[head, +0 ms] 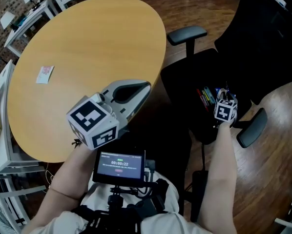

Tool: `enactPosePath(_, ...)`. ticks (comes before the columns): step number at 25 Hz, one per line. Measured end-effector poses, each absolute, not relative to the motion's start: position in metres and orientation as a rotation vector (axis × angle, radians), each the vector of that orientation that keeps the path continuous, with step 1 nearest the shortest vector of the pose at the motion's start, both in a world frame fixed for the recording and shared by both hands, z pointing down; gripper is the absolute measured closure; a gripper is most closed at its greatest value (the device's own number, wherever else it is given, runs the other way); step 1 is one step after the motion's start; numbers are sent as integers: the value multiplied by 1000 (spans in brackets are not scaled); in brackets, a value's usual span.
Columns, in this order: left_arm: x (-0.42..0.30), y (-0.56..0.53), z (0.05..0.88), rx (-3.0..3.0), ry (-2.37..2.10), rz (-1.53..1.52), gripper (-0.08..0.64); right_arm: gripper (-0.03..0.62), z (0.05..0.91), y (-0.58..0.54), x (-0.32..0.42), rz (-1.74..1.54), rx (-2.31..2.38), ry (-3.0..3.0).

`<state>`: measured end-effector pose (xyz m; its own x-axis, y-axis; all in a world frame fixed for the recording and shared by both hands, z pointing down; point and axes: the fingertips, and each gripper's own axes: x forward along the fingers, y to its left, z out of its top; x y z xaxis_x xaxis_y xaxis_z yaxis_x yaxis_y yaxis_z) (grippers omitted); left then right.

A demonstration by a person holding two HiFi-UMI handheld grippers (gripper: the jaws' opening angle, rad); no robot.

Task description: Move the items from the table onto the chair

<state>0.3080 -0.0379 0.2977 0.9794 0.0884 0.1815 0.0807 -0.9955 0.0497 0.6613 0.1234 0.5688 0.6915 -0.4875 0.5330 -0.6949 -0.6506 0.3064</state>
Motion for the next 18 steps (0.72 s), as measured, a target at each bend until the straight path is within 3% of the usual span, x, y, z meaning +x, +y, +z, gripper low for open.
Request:
enactPosePath(5, 308, -38, 298, 3083, 131, 286, 554, 436, 563, 123, 661, 541, 2411, -927)
enactPosePath(13, 309, -38, 299, 3082, 134, 286, 554, 436, 531, 122, 656, 454, 2568, -1006)
enactPosePath(15, 308, -38, 300, 3082, 135, 288, 554, 440, 508, 117, 650, 394, 2658, -1079)
enactPosePath(18, 308, -39, 300, 3083, 132, 291, 554, 529, 470, 104, 634, 282, 2736, -1194)
